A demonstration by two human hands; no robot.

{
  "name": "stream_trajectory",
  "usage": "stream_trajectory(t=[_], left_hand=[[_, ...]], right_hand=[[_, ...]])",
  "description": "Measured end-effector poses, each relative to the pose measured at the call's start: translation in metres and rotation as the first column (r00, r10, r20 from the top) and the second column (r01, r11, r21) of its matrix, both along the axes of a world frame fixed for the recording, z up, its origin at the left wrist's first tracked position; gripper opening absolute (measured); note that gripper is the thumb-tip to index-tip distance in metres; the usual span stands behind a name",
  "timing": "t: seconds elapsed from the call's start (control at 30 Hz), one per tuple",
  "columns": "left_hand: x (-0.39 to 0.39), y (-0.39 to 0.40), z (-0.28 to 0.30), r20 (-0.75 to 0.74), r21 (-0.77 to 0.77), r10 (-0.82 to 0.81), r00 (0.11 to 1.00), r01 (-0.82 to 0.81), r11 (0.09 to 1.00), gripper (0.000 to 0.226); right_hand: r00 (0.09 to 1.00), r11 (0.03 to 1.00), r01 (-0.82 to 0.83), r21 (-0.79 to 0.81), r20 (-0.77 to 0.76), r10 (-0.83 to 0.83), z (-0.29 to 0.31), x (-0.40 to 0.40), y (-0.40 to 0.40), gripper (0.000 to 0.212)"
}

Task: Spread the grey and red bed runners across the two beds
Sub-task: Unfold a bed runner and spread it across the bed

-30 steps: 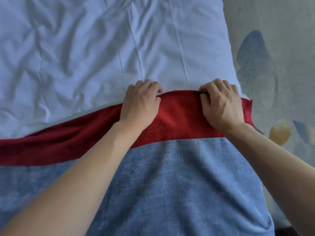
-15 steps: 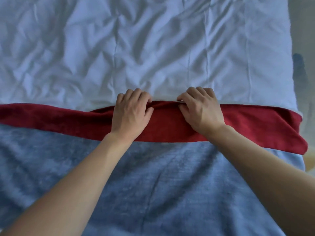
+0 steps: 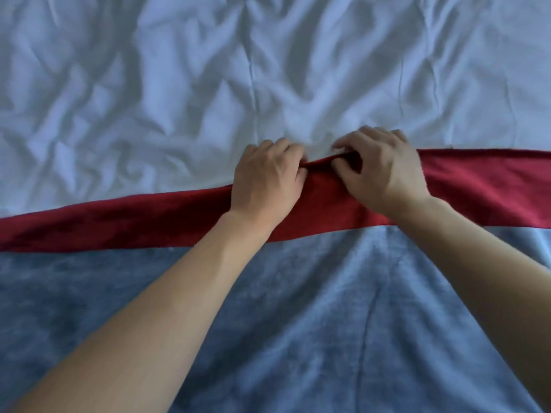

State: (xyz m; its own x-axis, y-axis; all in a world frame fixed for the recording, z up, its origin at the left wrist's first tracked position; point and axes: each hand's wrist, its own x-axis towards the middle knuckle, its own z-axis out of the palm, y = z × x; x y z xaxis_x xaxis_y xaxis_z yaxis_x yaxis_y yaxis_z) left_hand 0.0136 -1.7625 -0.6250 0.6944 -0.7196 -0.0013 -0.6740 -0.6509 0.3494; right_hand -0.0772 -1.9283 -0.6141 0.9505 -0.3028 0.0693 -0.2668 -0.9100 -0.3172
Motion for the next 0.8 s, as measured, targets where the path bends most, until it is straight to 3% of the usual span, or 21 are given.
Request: stream_trajectory(t=[0.1,0.27,0.43,0.6,0.8], left_hand=[[0.005,0.012,0.000,0.010,0.013,-0.021,1.000,0.021,1.000,0.012],[0.018,0.034,0.005,0.029,0.045,0.010,1.000,-0.012,0.999,0.012],[0.020,0.046,0.009,0.100,0.060,0.047,0.994,-0.054,0.997,0.010],[0.027,0.062,0.013,0.075,0.151,0.125,0.989,-0.135,0.979,0.009],[0.032,0.075,0.021,0.068,0.169,0.148,0.987,-0.158,0.973,0.005]], right_hand=[[0.994,0.994,-0.111,-0.010,-0.021,0.110,-0.005,0.010,0.030,0.013],[0.997,0.997,0.074,0.011,-0.036,-0.073,0.002,0.011,0.022,0.016],[0.994,0.992,-0.112,0.053,-0.012,0.113,0.003,0.035,0.067,0.015],[0.997,0.997,0.025,0.067,-0.080,-0.020,0.002,0.036,0.044,0.018],[0.990,0.985,-0.112,0.128,-0.072,0.122,0.013,0.050,0.087,0.020]])
